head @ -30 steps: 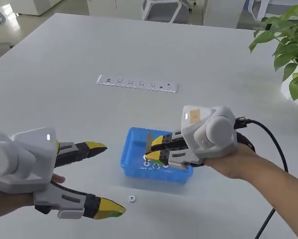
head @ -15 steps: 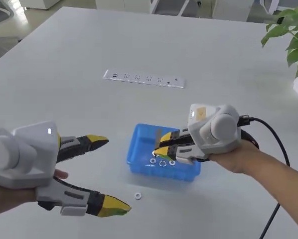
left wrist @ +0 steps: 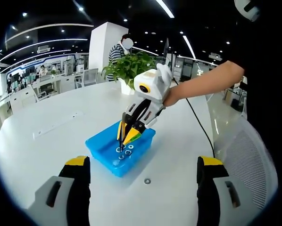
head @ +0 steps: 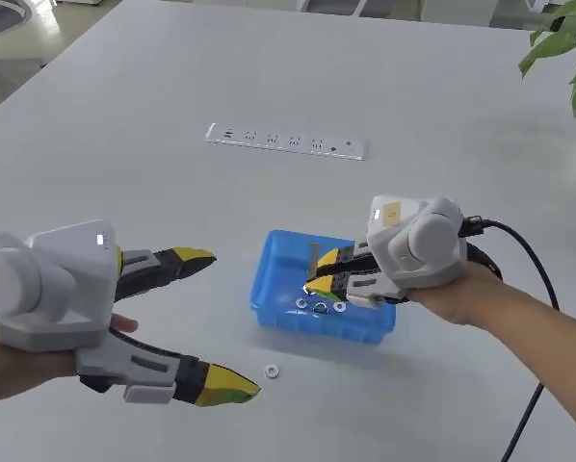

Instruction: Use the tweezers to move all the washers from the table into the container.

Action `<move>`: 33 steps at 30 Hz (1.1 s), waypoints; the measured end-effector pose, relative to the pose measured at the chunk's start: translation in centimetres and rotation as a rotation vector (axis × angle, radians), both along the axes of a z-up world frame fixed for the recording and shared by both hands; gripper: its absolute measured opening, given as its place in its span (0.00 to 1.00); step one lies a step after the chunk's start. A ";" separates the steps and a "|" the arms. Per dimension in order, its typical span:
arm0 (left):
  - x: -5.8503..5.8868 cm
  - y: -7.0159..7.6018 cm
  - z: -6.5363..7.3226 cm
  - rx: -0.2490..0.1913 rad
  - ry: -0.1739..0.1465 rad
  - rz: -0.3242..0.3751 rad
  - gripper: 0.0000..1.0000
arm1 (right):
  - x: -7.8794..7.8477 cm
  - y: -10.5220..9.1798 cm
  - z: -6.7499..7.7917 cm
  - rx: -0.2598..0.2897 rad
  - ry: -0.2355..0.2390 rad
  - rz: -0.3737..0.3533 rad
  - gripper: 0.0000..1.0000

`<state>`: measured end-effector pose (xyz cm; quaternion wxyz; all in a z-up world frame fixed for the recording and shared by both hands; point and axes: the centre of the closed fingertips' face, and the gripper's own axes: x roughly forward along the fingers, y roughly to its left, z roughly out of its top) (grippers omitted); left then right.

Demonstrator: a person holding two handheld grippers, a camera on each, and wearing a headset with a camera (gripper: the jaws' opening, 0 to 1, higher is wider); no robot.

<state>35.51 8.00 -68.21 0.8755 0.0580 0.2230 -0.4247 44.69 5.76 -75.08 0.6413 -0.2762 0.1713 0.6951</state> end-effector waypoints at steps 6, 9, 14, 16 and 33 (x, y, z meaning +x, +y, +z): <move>0.2 0.0 0.1 -0.002 -0.001 -0.001 0.99 | 0.1 -0.1 -0.7 -0.014 0.007 0.002 0.08; 0.3 0.0 0.1 -0.001 0.002 -0.006 0.99 | 0.0 -0.2 -1.0 -0.021 0.007 0.005 0.08; 0.5 -0.2 0.1 0.008 0.004 -0.019 0.95 | 0.1 -0.3 -1.1 -0.018 0.010 0.001 0.08; 0.9 -0.4 0.3 0.014 -0.004 -0.034 0.90 | 0.1 -0.3 -1.1 -0.017 0.014 0.000 0.08; 5.4 -2.8 1.2 0.115 -0.072 -0.192 0.47 | 0.1 -0.2 -1.1 -0.015 0.011 0.006 0.08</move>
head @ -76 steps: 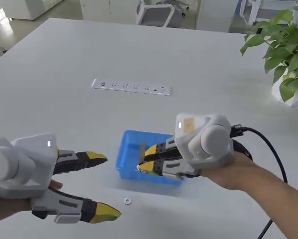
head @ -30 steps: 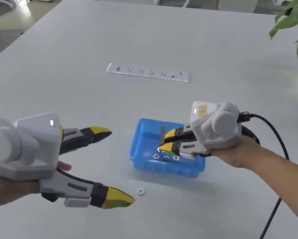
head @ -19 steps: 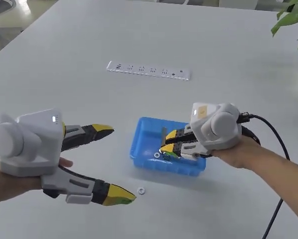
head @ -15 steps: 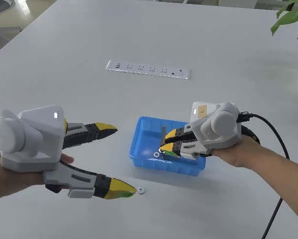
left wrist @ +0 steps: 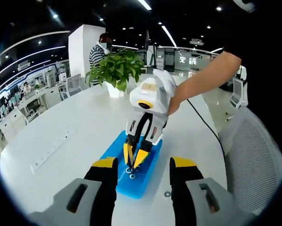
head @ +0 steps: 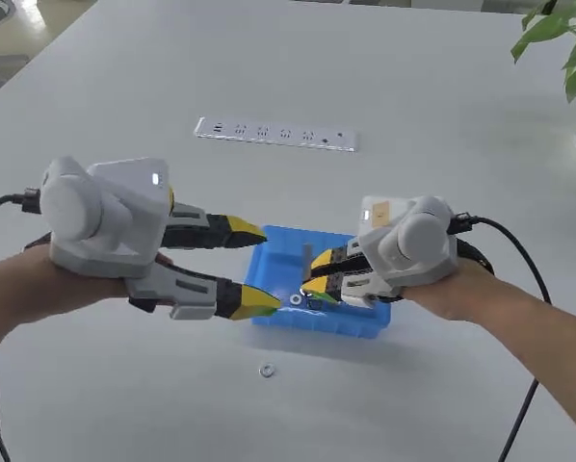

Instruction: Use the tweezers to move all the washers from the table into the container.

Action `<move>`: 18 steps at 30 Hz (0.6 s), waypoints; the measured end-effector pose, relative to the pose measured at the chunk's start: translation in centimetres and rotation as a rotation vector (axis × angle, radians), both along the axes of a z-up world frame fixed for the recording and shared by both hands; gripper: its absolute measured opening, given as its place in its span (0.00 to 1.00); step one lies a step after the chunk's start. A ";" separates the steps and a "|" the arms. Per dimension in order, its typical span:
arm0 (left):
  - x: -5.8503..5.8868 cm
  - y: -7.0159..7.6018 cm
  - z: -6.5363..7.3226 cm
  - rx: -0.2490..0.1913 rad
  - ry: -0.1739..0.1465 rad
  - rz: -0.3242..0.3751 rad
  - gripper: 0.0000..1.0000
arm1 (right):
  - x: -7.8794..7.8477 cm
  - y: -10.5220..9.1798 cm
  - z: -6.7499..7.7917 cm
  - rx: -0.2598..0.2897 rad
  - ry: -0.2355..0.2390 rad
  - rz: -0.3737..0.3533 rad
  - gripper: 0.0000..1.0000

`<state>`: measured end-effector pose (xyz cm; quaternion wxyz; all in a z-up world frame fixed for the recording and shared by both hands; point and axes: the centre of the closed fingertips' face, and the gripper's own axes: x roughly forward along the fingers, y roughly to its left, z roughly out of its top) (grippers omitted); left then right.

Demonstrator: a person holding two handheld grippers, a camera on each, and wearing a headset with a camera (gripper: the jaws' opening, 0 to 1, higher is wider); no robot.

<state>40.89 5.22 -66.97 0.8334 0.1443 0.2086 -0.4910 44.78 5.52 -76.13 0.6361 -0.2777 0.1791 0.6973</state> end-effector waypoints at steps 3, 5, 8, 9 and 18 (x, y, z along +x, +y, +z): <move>0.8 -0.7 0.0 0.007 -0.007 -0.029 0.42 | 0.0 0.0 0.0 0.000 0.000 0.000 0.08; 1.1 -0.9 -0.1 0.019 -0.014 -0.046 0.37 | 0.0 0.0 0.0 0.000 -0.001 0.003 0.08; 1.8 -1.4 -0.3 0.027 -0.011 -0.073 0.33 | 0.0 -0.1 0.0 -0.003 -0.006 0.008 0.08; 1.9 -1.5 -0.4 0.036 -0.011 -0.085 0.32 | -0.1 -0.1 0.0 -0.003 -0.006 0.009 0.09; 2.9 -3.0 -1.3 0.074 0.008 -0.180 0.19 | -0.3 -0.1 0.0 -0.009 -0.012 0.021 0.09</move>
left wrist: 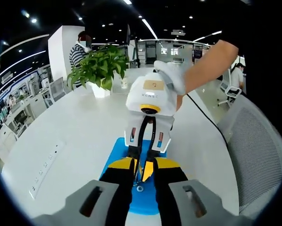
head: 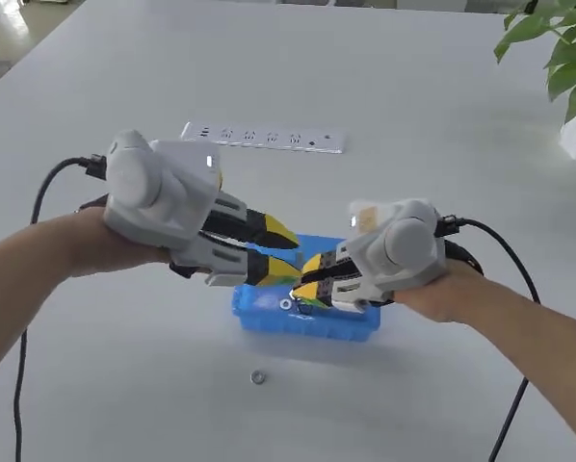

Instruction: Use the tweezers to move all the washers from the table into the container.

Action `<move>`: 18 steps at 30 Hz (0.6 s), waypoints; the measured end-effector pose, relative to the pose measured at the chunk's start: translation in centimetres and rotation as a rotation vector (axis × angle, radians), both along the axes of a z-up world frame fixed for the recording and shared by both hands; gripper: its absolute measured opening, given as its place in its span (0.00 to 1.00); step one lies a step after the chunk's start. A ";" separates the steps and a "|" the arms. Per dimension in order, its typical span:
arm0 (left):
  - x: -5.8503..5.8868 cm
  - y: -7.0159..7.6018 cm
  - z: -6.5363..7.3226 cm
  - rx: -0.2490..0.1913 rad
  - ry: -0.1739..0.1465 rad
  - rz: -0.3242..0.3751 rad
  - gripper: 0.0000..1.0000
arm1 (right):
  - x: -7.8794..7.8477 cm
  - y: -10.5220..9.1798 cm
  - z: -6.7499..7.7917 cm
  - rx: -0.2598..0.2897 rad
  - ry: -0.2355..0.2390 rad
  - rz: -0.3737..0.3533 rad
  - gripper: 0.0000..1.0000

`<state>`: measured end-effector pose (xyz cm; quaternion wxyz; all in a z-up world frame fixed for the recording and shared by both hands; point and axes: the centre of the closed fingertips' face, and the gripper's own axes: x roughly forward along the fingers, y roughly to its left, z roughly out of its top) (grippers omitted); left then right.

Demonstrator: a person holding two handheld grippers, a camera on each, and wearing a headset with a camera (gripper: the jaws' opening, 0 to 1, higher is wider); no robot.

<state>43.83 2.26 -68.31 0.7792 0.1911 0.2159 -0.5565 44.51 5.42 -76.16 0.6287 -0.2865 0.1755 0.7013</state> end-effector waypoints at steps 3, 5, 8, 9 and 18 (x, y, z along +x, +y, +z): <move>0.2 -0.1 -0.5 0.020 0.001 -0.018 0.16 | 0.0 0.0 0.0 0.001 0.001 0.000 0.09; 0.2 -0.2 -0.6 0.023 0.003 -0.025 0.15 | 0.0 0.0 -0.1 0.000 0.001 0.002 0.09; 0.1 0.0 -0.8 0.033 0.010 -0.034 0.12 | 0.0 -0.1 -0.1 0.000 0.001 0.001 0.09; 0.1 0.0 -0.9 0.035 0.010 -0.035 0.10 | 0.0 -0.1 -0.1 0.000 0.003 0.001 0.09; 0.4 -0.3 -1.0 0.033 0.003 -0.049 0.08 | 0.0 -0.2 -0.1 0.000 0.004 0.006 0.09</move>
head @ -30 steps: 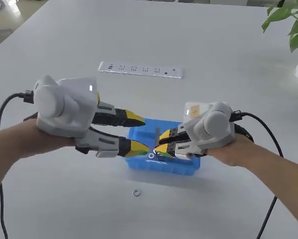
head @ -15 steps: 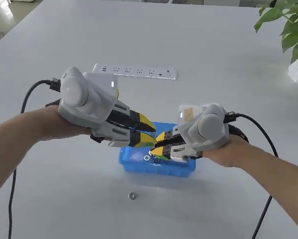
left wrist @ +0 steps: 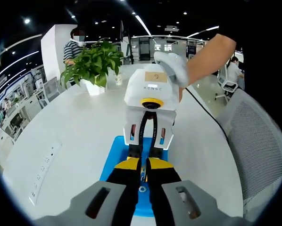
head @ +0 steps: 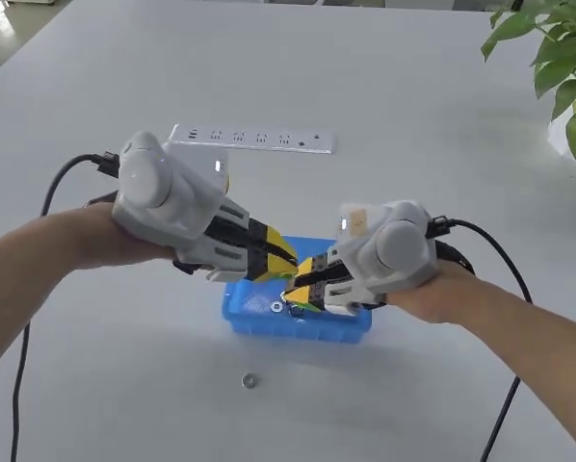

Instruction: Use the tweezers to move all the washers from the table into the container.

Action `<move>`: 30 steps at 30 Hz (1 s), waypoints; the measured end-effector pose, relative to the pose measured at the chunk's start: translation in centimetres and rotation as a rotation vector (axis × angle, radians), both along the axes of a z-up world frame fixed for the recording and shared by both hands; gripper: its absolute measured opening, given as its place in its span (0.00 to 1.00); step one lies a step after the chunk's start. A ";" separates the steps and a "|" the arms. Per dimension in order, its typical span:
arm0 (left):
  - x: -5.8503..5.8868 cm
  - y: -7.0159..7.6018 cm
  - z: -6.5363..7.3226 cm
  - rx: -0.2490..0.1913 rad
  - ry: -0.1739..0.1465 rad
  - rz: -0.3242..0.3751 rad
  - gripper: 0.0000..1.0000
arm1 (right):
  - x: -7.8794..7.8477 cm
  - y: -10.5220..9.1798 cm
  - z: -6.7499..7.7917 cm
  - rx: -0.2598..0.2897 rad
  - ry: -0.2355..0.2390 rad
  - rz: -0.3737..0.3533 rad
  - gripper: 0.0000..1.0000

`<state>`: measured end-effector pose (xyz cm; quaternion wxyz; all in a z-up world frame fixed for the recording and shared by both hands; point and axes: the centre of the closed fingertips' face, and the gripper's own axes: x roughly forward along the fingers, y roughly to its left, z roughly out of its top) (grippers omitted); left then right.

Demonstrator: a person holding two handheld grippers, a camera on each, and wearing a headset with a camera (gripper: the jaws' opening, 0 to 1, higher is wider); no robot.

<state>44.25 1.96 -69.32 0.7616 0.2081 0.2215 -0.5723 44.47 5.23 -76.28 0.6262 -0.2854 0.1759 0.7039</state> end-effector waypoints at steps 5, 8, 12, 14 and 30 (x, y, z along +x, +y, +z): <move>-0.1 -0.1 -0.2 0.004 0.004 -0.009 0.06 | 0.0 0.1 0.0 -0.001 -0.002 0.002 0.09; 0.0 0.0 -0.1 0.007 -0.002 -0.007 0.05 | 0.1 0.1 0.0 -0.002 -0.003 -0.001 0.09; 0.1 0.2 -0.2 0.010 -0.006 -0.007 0.05 | 0.1 0.3 -0.1 -0.014 -0.017 0.006 0.09; 0.1 0.2 -0.2 0.009 -0.002 -0.009 0.05 | 0.0 0.3 -0.2 -0.020 -0.020 0.008 0.10; 0.3 0.4 -0.1 0.027 -0.014 -0.006 0.05 | 0.1 -0.1 -0.2 -0.033 -0.026 -0.015 0.17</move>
